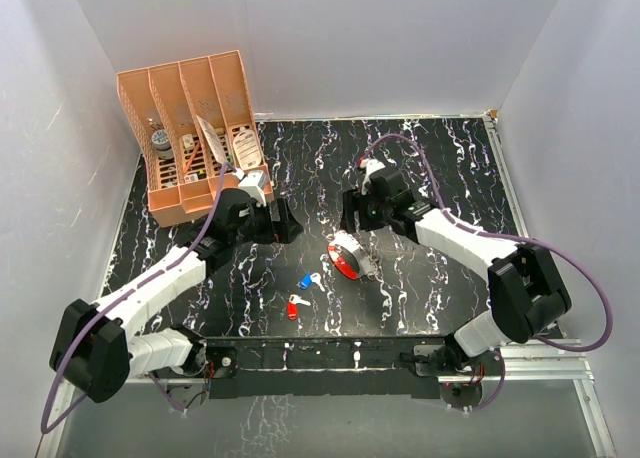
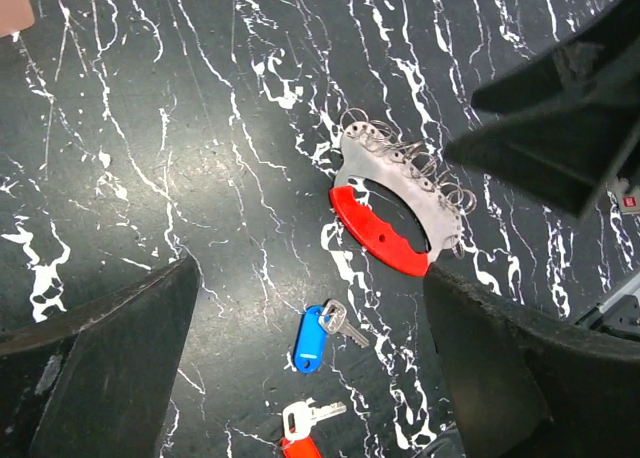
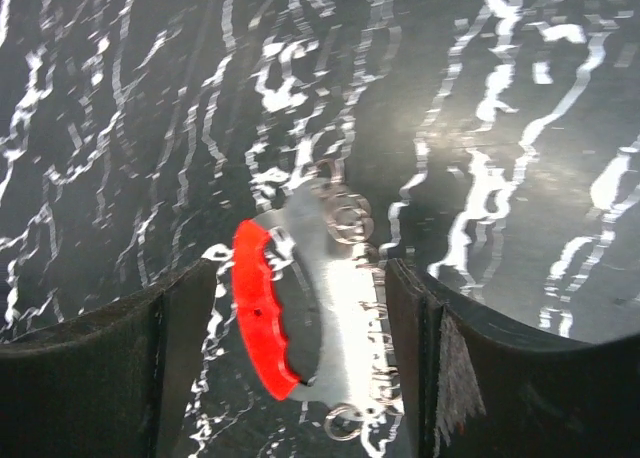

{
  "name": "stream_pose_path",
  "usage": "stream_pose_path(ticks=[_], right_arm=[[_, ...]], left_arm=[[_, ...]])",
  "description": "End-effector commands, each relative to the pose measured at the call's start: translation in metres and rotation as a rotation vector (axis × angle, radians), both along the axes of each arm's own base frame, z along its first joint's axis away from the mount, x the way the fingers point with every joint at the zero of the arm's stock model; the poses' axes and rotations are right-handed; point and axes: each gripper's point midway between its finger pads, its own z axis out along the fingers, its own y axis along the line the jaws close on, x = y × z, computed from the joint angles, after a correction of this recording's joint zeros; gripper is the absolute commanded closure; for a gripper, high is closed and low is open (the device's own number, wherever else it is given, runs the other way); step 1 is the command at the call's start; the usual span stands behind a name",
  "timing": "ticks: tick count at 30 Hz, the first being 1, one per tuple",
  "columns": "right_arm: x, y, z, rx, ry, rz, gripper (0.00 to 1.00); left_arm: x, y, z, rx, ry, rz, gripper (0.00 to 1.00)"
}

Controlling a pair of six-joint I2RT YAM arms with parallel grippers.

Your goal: Put the keys on the keyring

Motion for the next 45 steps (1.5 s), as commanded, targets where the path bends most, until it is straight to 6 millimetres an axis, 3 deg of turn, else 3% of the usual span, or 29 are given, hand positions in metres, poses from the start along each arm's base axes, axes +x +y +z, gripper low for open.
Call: stream_pose_path(ticks=[1,8,12,20,23,27,31,37,45], right_arm=[[-0.012,0.036,0.024,0.045,-0.086,0.133,0.37],[-0.051,0.069,0.011,0.060,-0.068,0.290,0.46],[-0.047,0.064,0.004,0.014,-0.061,0.248,0.48],[-0.053,0.069,0.007,0.008,-0.058,0.278,0.52],[-0.045,0.061,0.004,-0.016,-0.066,0.204,0.51],[-0.021,0.040,-0.010,-0.108,-0.035,0.052,0.50],[0.001,0.030,-0.024,-0.126,-0.006,0.006,0.51],[0.024,0.025,-0.029,-0.138,-0.018,-0.021,0.53],[0.037,0.033,-0.034,-0.065,0.007,-0.024,0.56]], left_arm=[[0.011,0.005,0.009,0.008,-0.046,0.060,0.02],[0.015,0.032,0.026,0.013,-0.099,0.217,0.01],[0.014,0.034,0.026,0.013,-0.092,0.228,0.01],[0.013,0.032,0.020,0.006,-0.081,0.223,0.01],[0.015,0.032,0.021,0.016,-0.079,0.224,0.01],[0.014,0.032,0.021,0.008,-0.077,0.226,0.01],[0.011,0.030,0.019,-0.013,-0.072,0.225,0.01],[0.008,0.033,0.018,-0.010,-0.070,0.230,0.01],[0.006,0.035,0.011,-0.004,-0.058,0.236,0.01]])
